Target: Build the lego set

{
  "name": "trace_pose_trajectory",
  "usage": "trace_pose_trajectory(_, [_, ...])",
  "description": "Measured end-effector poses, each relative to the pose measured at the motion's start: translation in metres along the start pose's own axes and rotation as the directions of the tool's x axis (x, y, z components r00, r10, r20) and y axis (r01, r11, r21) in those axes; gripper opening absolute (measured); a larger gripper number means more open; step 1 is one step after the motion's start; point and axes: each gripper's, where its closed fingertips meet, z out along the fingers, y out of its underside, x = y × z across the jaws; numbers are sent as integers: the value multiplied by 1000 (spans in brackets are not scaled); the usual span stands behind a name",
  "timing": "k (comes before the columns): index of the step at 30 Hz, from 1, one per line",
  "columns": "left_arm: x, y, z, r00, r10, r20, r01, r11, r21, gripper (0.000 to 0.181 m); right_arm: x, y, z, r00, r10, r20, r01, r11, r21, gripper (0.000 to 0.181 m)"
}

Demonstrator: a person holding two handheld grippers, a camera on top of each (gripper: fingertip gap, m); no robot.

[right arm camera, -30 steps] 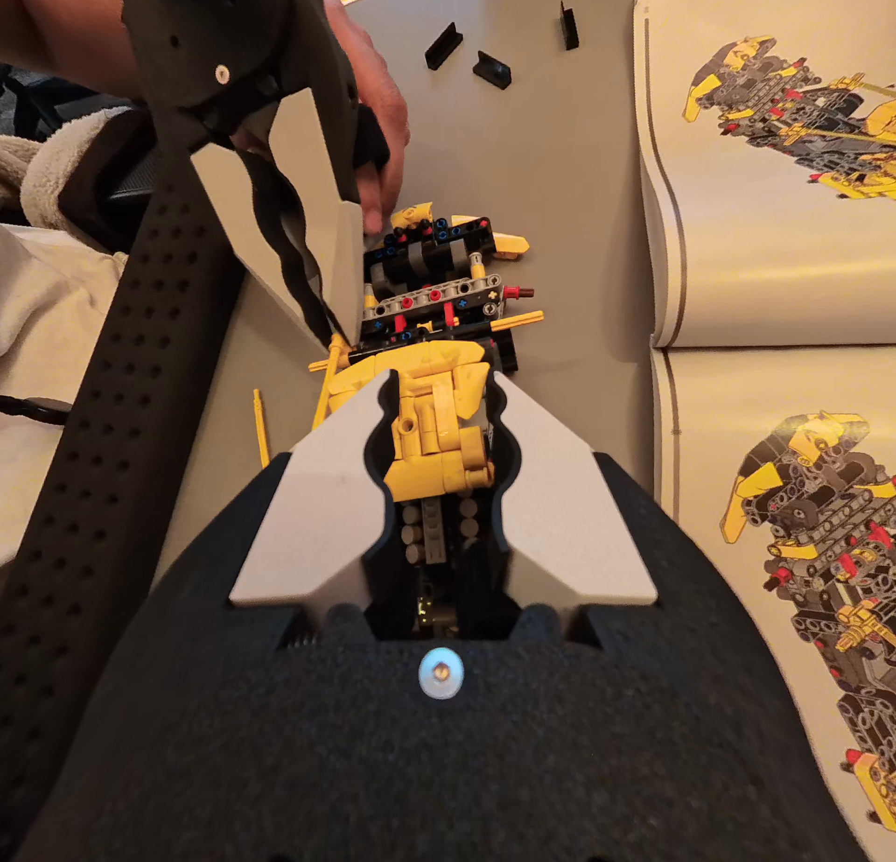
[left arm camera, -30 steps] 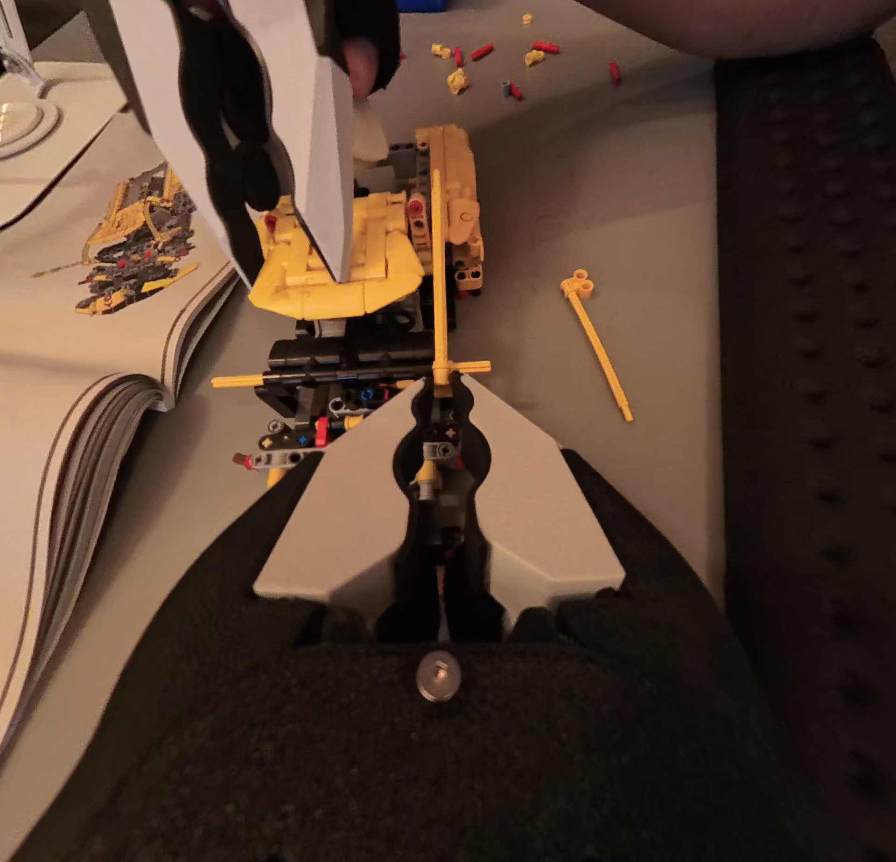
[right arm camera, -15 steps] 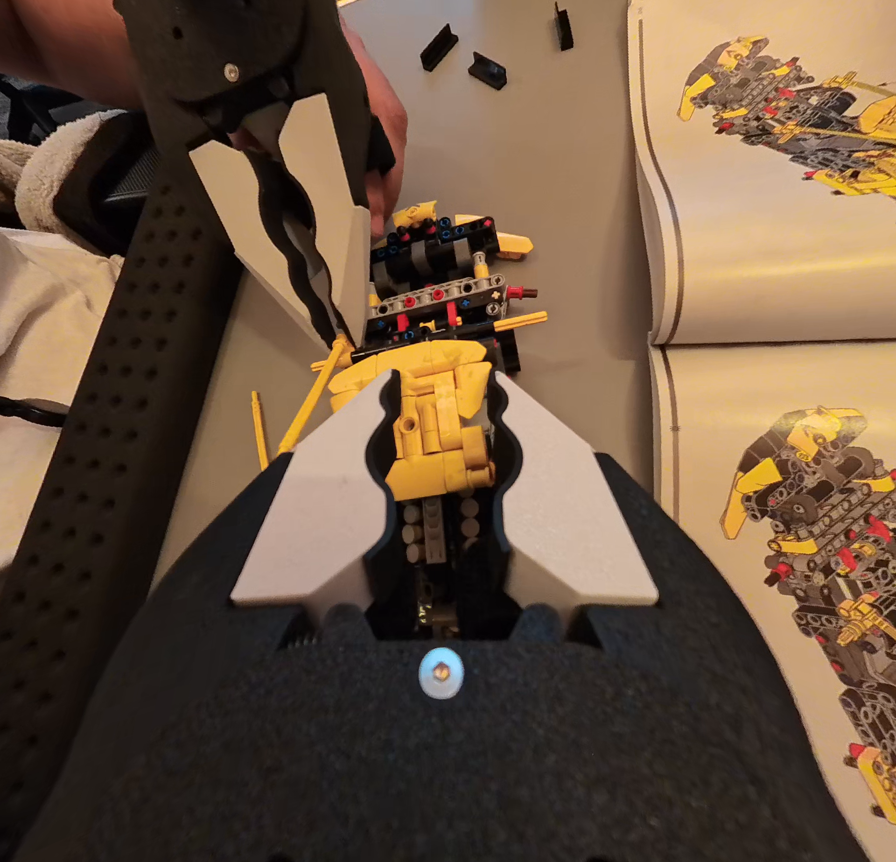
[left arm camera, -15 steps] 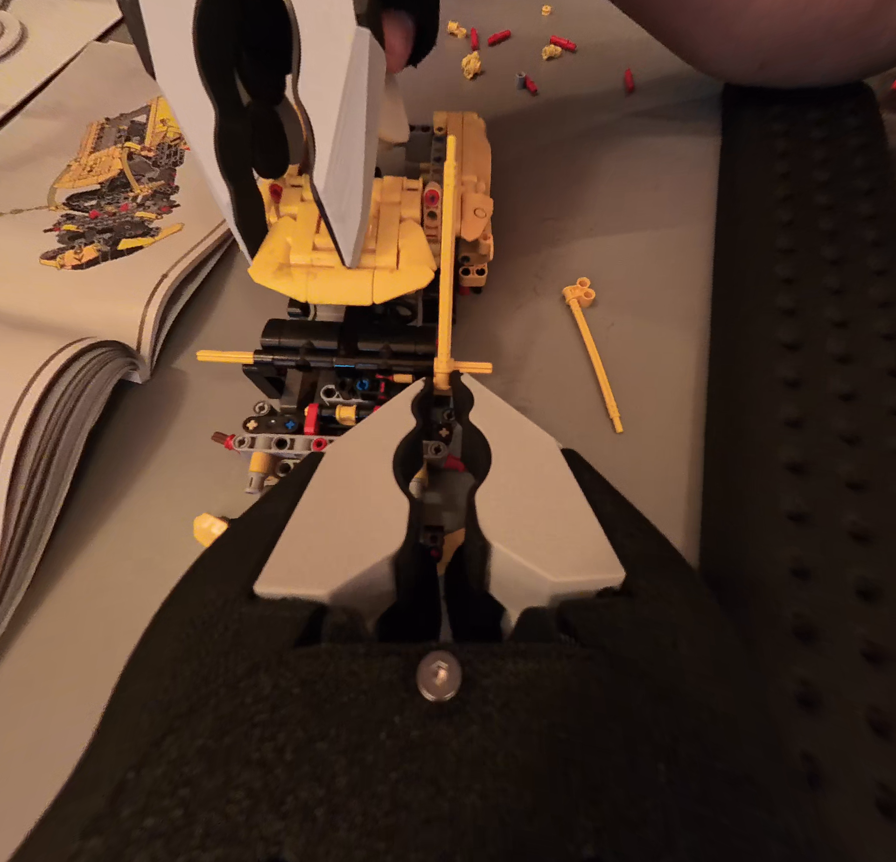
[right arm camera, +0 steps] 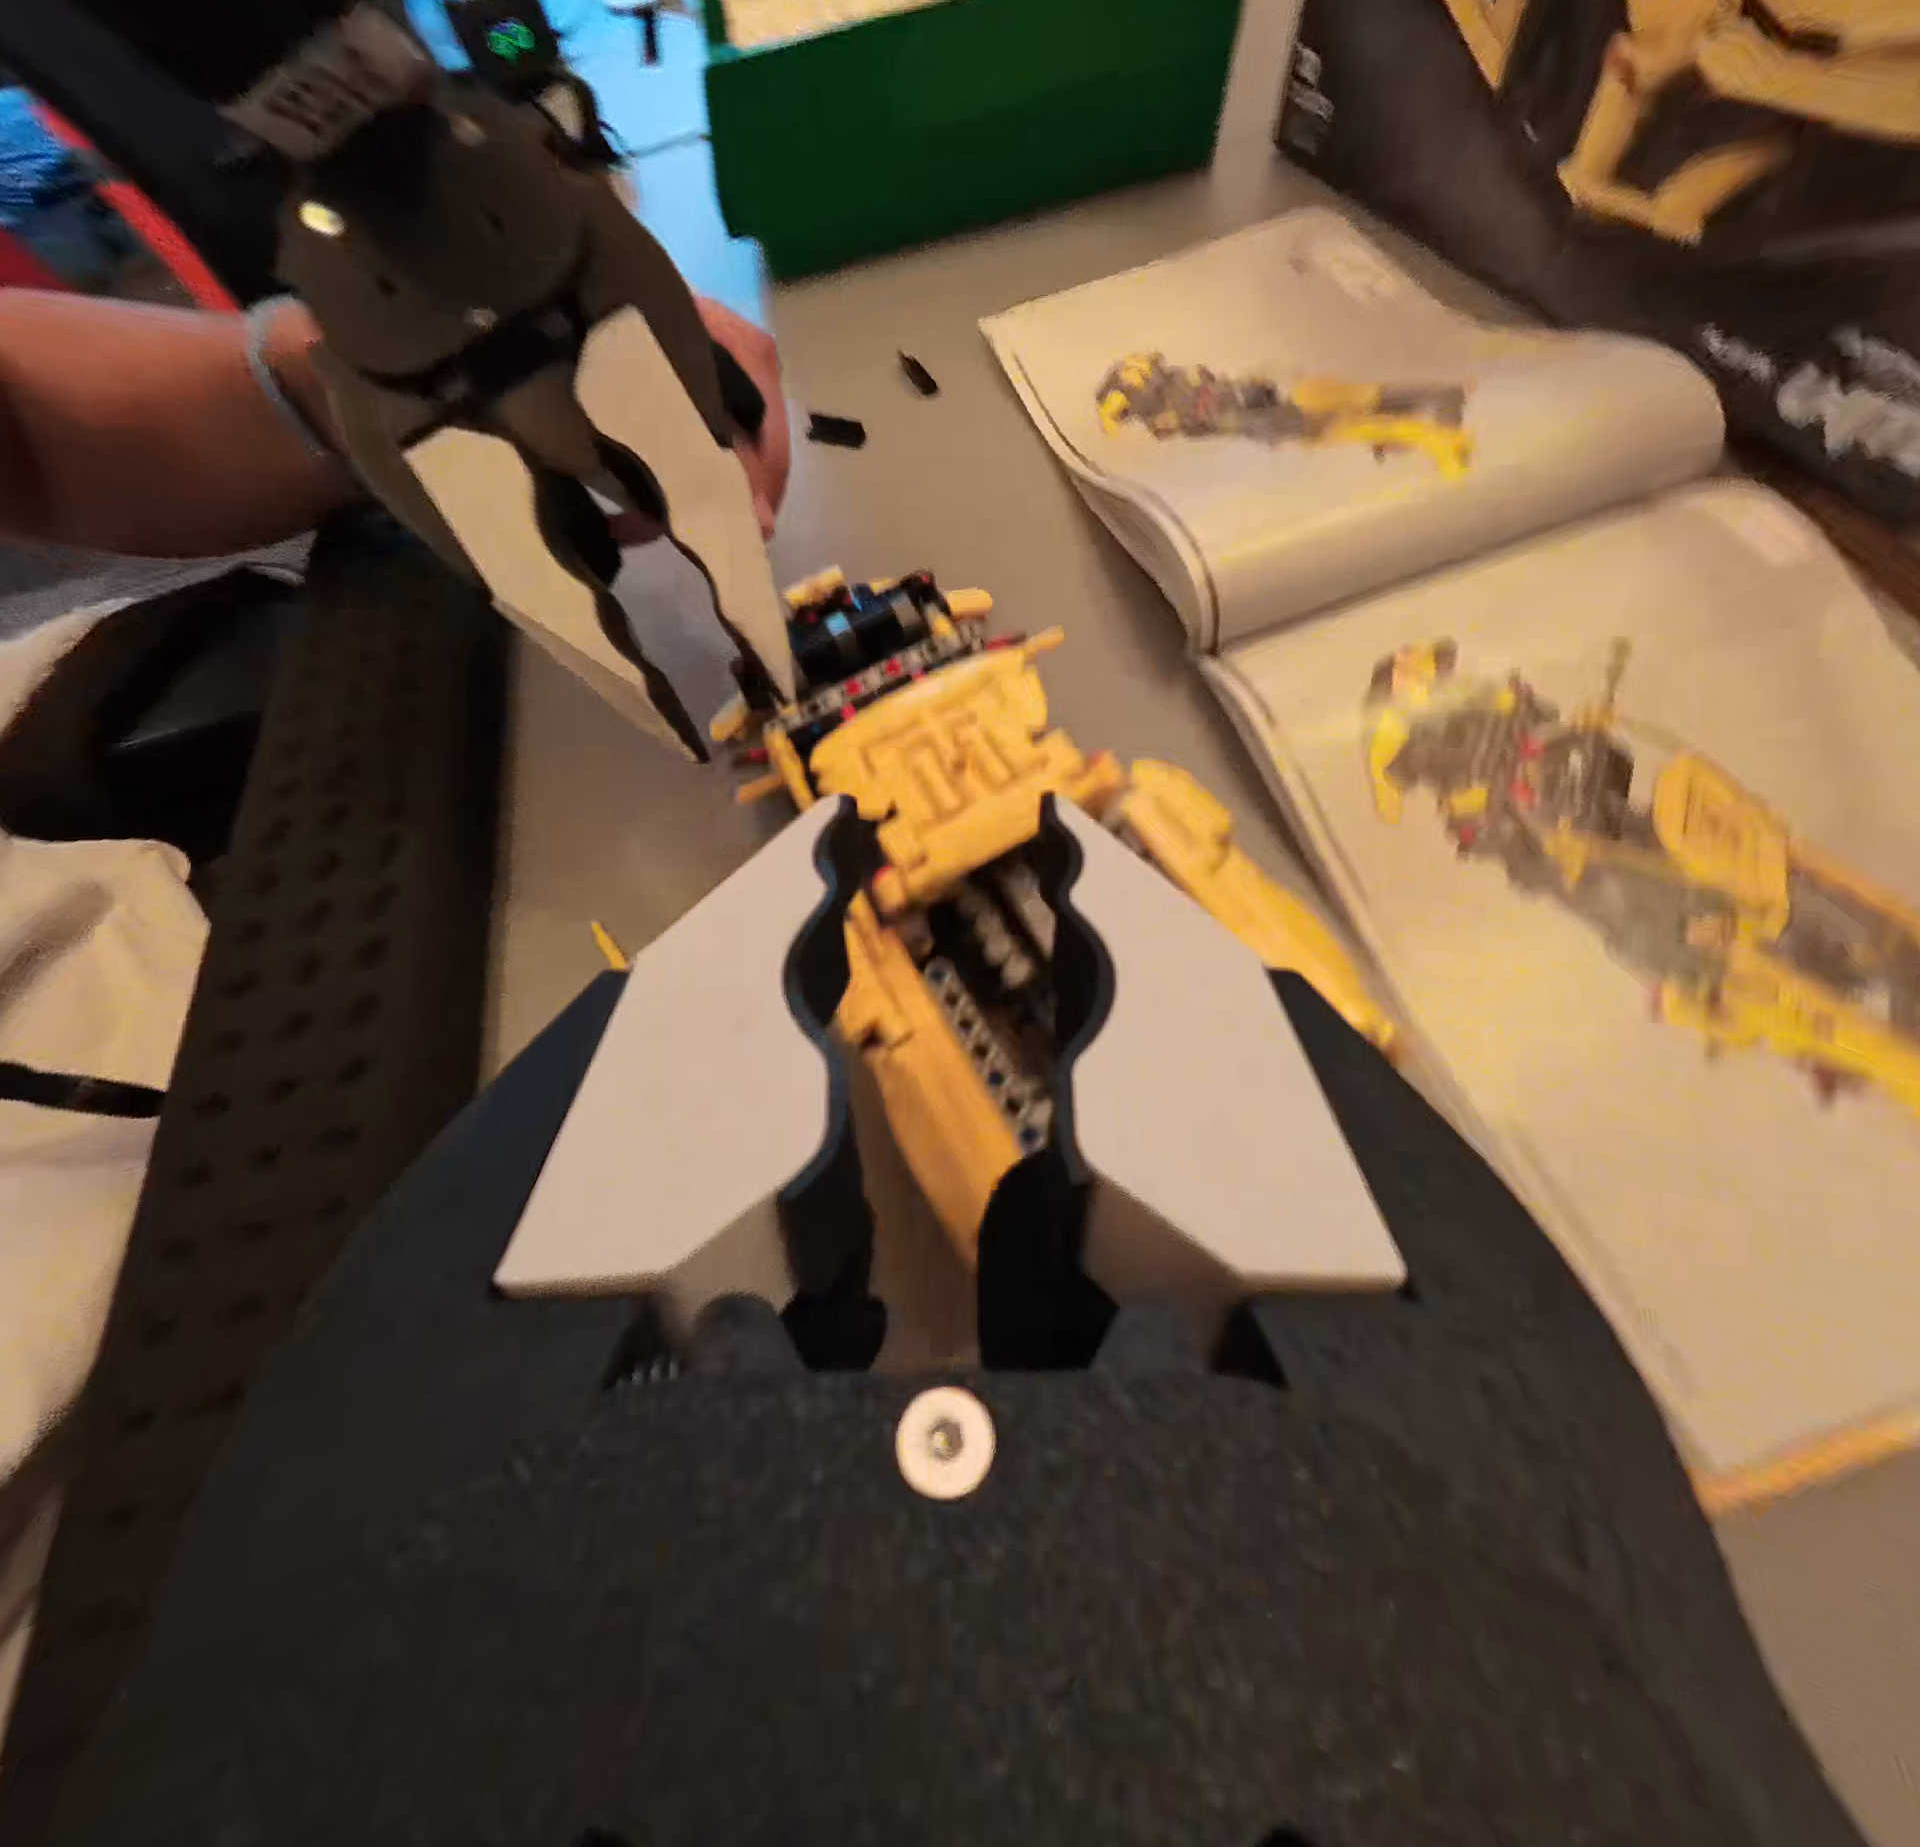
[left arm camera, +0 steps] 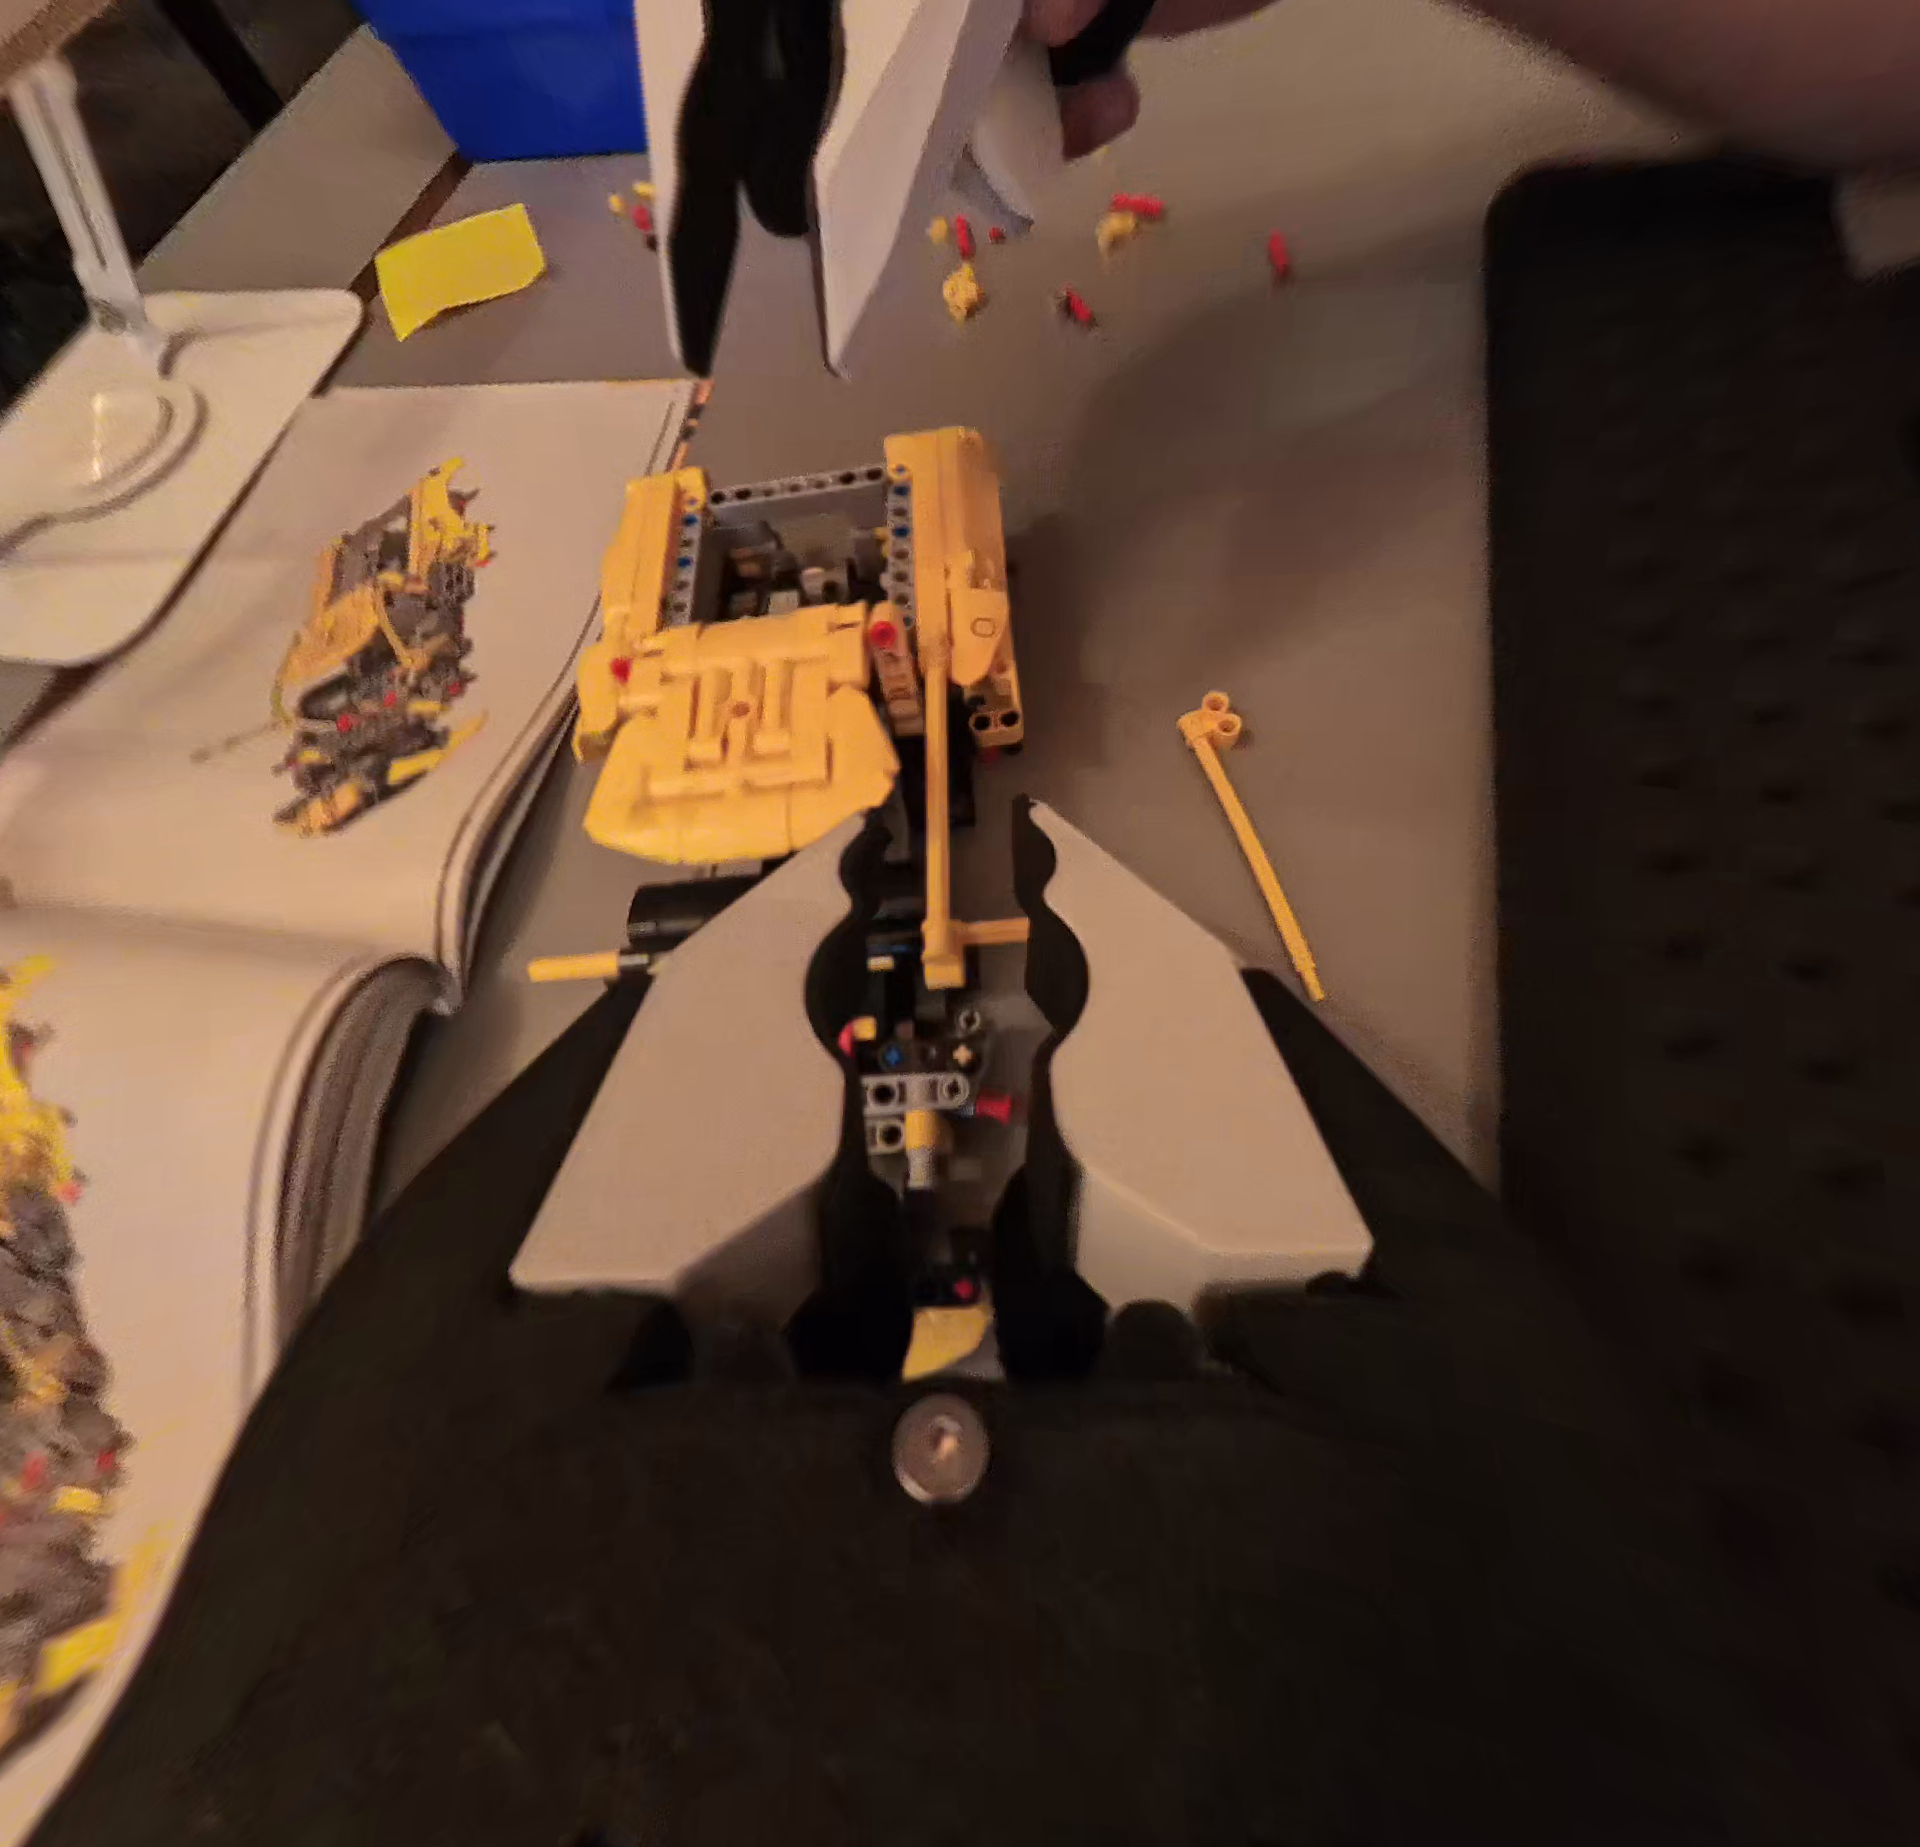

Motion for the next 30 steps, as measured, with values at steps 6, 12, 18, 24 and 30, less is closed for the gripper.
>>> trace_pose_trajectory(6, [-42,-11,-1,966,133,224,-131,991,-25,24,-39,48,20,970,186,-159,-186,983,16,42])
trace_pose_trajectory(12, [-19,18,5,998,-43,-36,40,995,-89,44,-36,56,37,940,118,-320,-125,992,-2,44])
trace_pose_trajectory(18, [-8,21,13,999,-51,-10,50,997,-64,17,-45,50,36,945,230,-231,-216,973,85,47])
trace_pose_trajectory(24, [-4,13,12,996,40,74,-35,997,-63,16,-52,30,34,946,299,-130,-269,941,205,48])
trace_pose_trajectory(30, [-9,12,13,954,227,193,-204,970,-132,7,-52,21,36,953,277,-123,-249,946,207,52])
